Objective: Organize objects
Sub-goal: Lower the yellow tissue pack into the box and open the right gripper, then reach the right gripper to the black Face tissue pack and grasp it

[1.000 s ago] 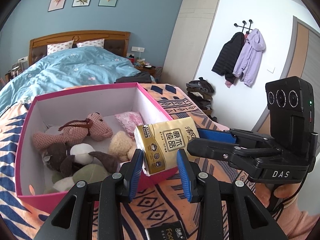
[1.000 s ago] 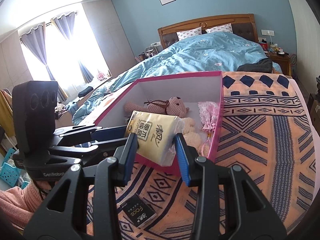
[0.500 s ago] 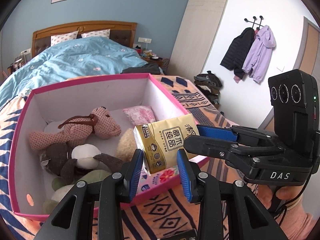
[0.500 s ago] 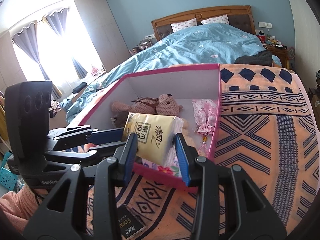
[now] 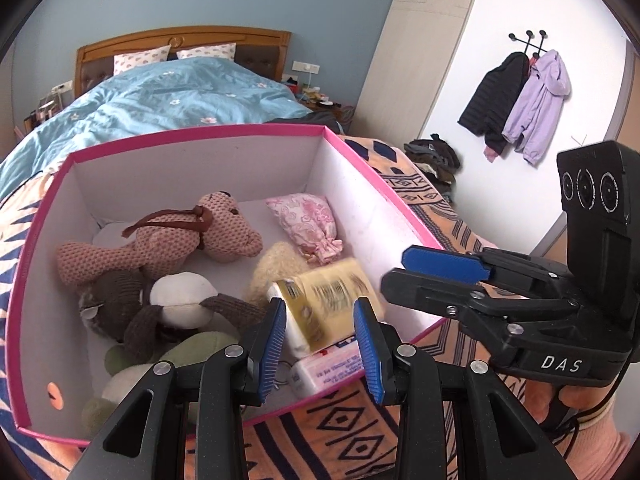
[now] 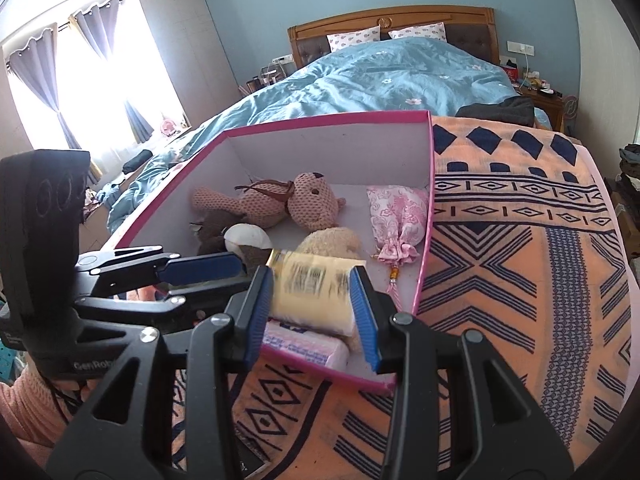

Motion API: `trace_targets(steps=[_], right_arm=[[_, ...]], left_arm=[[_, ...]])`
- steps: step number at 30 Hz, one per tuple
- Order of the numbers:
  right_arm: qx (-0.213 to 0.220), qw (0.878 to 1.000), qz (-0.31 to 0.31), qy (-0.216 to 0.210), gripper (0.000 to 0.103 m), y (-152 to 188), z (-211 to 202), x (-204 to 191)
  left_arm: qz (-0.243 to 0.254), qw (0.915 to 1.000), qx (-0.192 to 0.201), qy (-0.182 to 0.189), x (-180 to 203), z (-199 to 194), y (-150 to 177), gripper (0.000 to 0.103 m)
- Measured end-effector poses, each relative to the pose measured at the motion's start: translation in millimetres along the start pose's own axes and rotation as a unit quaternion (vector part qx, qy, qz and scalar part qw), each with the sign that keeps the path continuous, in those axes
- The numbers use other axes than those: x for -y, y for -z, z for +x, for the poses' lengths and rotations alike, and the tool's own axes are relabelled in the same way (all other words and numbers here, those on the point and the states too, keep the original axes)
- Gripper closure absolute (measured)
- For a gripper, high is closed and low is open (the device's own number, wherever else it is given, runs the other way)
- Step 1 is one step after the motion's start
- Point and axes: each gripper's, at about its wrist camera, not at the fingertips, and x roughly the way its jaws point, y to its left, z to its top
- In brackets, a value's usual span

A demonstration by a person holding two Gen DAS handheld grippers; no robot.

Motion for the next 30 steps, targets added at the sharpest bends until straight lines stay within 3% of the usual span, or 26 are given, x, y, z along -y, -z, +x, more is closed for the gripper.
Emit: trace_targets(steps=[5, 9, 13, 15, 25, 30], right_arm=[[0.011, 1.000, -0.003, -0.011, 0.061, 11.8, -17.7, -1.2], [0.033, 0.999, -0.010, -0.027, 0.051, 30.6, -43.8, -7.7], [0.028, 0.998, -0.007, -0.057, 0.050, 55.3, -60.0, -14.8], [0.019, 0.998, -0.006, -0.064, 0.050, 67.0, -61.5, -18.7], [-0.059, 0.994, 0.041, -0.083, 0.050, 119.6, -29.6, -16.1], [-0.073, 0.991, 0.049, -0.098, 0.052, 128.3, -21.0, -20.0]], left_arm=[[0.017, 0.9995, 0.027, 0.003, 5.3, -24.1, 11.5, 0.060], [0.039, 0.9977, 0.040, 0.037, 14.3, -45.4, 26.3, 0.052], [0.059, 0.9953, 0.042, 0.064, 25.6, -60.4, 47.1, 0.049], [0.072, 0.9948, 0.040, 0.059, 31.9, -62.4, 58.7, 0.048], [0.030, 0.9979, -0.039, 0.042, 16.8, -27.0, 108.9, 0.049], [0.010, 0.9965, -0.064, 0.054, 13.1, -17.1, 124.2, 0.050]])
